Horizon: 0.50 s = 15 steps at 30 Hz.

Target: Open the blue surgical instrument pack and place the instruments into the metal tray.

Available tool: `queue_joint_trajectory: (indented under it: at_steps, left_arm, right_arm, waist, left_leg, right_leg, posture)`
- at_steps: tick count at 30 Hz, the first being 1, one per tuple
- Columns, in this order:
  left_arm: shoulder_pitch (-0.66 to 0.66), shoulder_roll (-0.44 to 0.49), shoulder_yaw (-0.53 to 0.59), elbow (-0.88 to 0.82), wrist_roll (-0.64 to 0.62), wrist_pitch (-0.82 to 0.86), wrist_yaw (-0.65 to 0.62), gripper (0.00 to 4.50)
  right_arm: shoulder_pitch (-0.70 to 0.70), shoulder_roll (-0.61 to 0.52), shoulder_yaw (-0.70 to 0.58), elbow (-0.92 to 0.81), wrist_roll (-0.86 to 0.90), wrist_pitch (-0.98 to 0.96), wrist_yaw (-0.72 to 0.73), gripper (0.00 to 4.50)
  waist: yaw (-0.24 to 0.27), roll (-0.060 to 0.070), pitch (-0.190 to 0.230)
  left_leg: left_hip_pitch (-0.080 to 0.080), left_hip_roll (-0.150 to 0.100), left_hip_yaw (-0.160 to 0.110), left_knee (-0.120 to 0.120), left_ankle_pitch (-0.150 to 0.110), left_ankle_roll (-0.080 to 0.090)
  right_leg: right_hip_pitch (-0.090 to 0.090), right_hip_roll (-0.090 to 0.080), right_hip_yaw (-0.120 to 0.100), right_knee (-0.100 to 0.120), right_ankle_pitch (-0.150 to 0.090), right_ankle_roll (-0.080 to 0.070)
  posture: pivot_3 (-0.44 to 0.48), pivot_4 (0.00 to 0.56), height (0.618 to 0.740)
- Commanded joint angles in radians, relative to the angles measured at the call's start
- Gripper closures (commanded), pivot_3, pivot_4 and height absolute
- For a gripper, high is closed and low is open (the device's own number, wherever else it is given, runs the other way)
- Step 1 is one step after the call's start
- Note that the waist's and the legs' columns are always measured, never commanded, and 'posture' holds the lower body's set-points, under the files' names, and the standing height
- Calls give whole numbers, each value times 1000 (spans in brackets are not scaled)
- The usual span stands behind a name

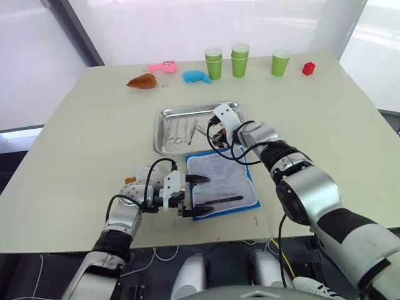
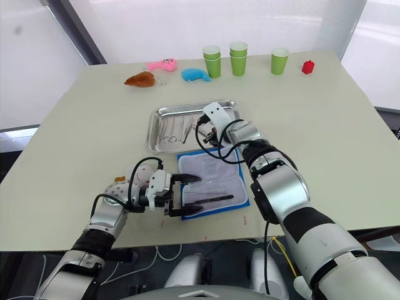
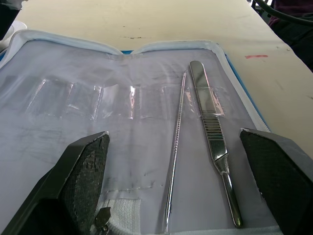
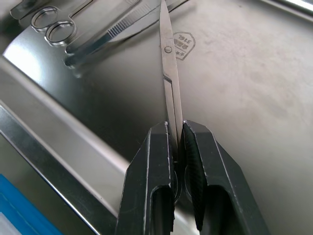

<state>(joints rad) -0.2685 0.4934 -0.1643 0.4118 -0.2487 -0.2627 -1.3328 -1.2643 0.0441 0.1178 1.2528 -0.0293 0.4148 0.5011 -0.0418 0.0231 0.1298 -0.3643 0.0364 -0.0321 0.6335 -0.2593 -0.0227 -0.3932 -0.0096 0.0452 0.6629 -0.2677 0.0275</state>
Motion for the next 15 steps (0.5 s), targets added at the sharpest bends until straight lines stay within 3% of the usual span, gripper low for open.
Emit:
queue_joint_trajectory:
  at_steps: [1,3,4,5,10,11,15]
  left_arm:
    - [87,-8,-81,105,86,67,13,0]
    - [89,-10,-81,104,86,68,14,0]
    - [89,-10,-81,104,85,69,14,0]
    - [88,-11,-80,105,85,69,14,0]
    - [87,-11,-79,108,84,68,15,0]
    - [86,-11,-79,108,84,68,15,0]
    - [86,-10,-79,110,83,68,13,0]
  right_arm:
    - [-40,5,-18,-4,-3,-24,2,3991]
    - [-45,6,-19,-1,-6,-32,8,3387]
    - [-48,7,-20,-1,-7,-36,13,2627]
    - [-50,7,-23,-2,-7,-38,14,2440]
    - [-57,-2,-29,-13,-10,-65,21,288]
    - [-59,-8,-30,-18,-11,-72,28,37]
    - [-64,-33,-38,-42,-3,-105,70,37]
  waist:
    - [0,0,0]
    - [0,0,0]
    - [0,0,0]
    - [0,0,0]
    - [0,0,0]
    - [0,0,0]
    - [0,0,0]
  left_leg:
    - [0,0,0,0,0,0]
    - [0,0,0,0,0,0]
    - [0,0,0,0,0,0]
    - [0,0,0,0,0,0]
    - [0,0,0,0,0,0]
    - [0,0,0,0,0,0]
    - [0,0,0,0,0,0]
  right_leg:
    - [0,0,0,0,0,0]
    - [0,0,0,0,0,0]
    - [0,0,0,0,0,0]
    - [0,0,0,0,0,0]
    - [0,0,0,0,0,0]
    - [0,0,0,0,0,0]
    - [0,0,0,0,0,0]
  posture:
    - [0,150,740]
    - [0,150,740]
    - [0,150,740]
    - [0,150,740]
    - [0,150,740]
    - [0,150,740]
    - [0,150,740]
